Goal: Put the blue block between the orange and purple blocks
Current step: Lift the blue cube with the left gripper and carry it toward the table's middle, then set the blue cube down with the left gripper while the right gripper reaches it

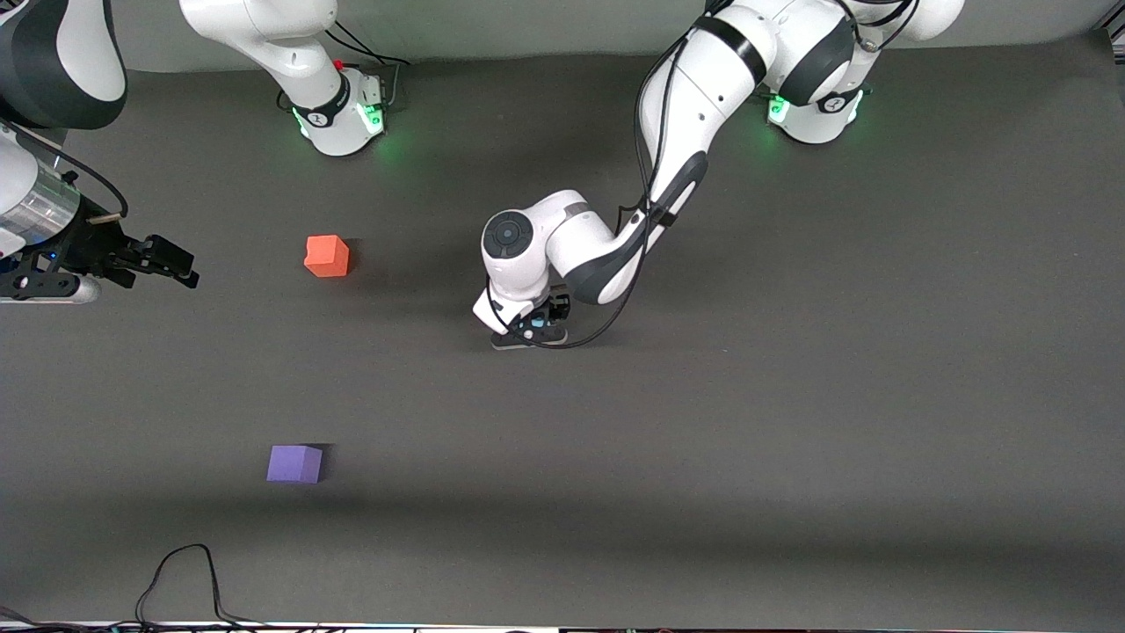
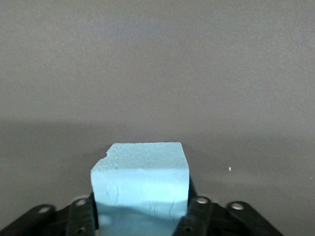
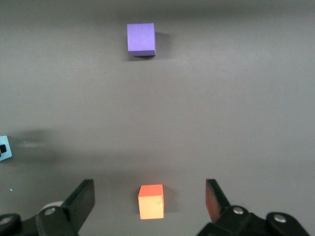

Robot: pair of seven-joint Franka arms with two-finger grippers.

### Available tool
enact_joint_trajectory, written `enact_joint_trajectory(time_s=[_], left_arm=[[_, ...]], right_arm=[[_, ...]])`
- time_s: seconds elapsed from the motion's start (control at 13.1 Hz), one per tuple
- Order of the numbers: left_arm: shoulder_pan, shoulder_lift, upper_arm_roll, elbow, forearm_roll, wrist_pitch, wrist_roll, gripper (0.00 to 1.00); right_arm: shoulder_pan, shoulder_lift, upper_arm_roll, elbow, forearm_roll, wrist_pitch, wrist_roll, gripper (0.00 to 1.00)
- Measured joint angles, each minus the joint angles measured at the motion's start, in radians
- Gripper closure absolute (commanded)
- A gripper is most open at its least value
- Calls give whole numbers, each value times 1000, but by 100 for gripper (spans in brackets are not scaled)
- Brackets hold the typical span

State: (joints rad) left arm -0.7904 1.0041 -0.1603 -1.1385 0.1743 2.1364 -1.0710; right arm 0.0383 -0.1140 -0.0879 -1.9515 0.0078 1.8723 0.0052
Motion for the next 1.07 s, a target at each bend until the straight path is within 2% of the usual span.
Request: enact_joint_trajectory(time_s=[0.15,0.31,0.46,0.53,0.76,0.92,1.07], left_arm=[[3,-1,4,9,3,-15,1,0],[26,-18,1,39,-3,-96,20,0],[101,-75,-30,63,-39,-186,73,0],[151,-117,-50,68,-58,-231,100,0],[332,-237,-137,73,-98,-325,174,0],[469,-309,-190,62,-128,-401,251,0],[605,-381,-207,31,-162,-490,365,0]], right_arm=[[0,0,0,0,0,1,0,0],[0,0,1,0,0,5,0,0],[1,0,22,2,2,9,0,0],[1,0,56,4,9,10,0,0],[3,30,220,25,51,14,79,0],[5,105,375,76,55,40,222,0],[11,215,513,140,16,99,347,0]])
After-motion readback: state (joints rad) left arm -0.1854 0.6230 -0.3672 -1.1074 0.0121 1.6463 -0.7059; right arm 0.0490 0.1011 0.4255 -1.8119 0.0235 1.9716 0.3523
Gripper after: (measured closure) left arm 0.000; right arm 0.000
